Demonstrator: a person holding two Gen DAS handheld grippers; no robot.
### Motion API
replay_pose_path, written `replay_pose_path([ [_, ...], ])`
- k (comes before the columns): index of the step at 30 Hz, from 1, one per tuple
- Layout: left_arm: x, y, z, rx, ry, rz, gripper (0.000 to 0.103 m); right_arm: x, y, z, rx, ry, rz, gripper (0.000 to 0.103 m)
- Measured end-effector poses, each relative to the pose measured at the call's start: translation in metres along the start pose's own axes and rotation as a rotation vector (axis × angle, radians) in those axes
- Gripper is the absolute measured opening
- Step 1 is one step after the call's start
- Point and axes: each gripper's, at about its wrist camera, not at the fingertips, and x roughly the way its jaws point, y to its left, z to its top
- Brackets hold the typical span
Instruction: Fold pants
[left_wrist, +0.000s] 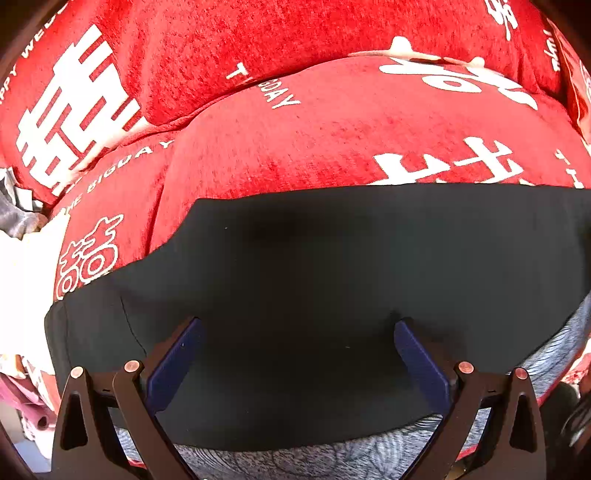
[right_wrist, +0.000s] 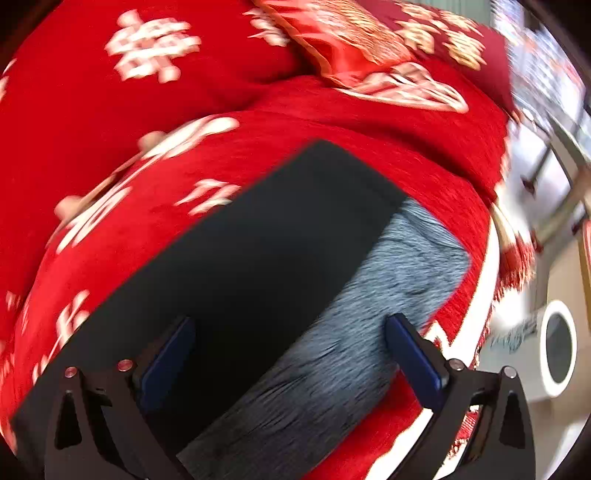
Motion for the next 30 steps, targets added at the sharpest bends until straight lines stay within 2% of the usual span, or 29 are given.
replay_pose_path([
  [1,0.003,0.007,0.002,-0.023,0.012,-0.023,0.103,0.003,-0.012,0.006,0.033,-0.020,-0.014,0.103],
  [4,0.010,0.022,0.009,-0.109,0.050,-0.053,0.103,0.016,-0.040,0.025,0.106,0.006,-0.005,0.103],
  [6,0.007,0.028,0.012,-0.155,0.050,-0.020,0.103,0.011,-0.045,0.036,0.102,0.003,-0.024,0.103],
  [8,0.000,0.029,0.012,-0.174,0.023,-0.036,0.103,-0.005,-0.037,0.037,0.077,-0.038,-0.025,0.103],
  [11,-0.004,0.013,0.011,-0.135,0.000,-0.043,0.103,-0.025,-0.003,0.021,-0.011,-0.087,0.031,0.103],
  [15,0.003,-0.015,0.008,-0.037,0.000,-0.023,0.103,-0.020,0.060,-0.002,-0.200,-0.038,0.125,0.103],
  [18,0.010,-0.008,0.020,-0.074,0.010,-0.054,0.103,0.001,0.068,0.002,-0.204,-0.007,0.079,0.103],
  [22,0.025,0.009,0.040,-0.181,0.055,-0.110,0.103,0.023,0.041,0.038,-0.161,-0.013,0.005,0.103],
  [25,0.028,0.009,0.048,-0.206,0.063,-0.106,0.103,0.039,0.031,0.064,-0.207,0.009,-0.033,0.103],
  [27,0.025,0.010,0.047,-0.228,0.076,-0.094,0.103,0.038,0.034,0.071,-0.248,0.023,-0.096,0.103],
  [28,0.022,0.011,0.045,-0.239,0.076,-0.083,0.103,0.035,0.032,0.070,-0.236,0.034,-0.091,0.103],
  [30,0.011,0.007,0.035,-0.240,0.054,-0.100,0.103,0.012,0.031,0.057,-0.192,0.022,-0.013,0.103],
])
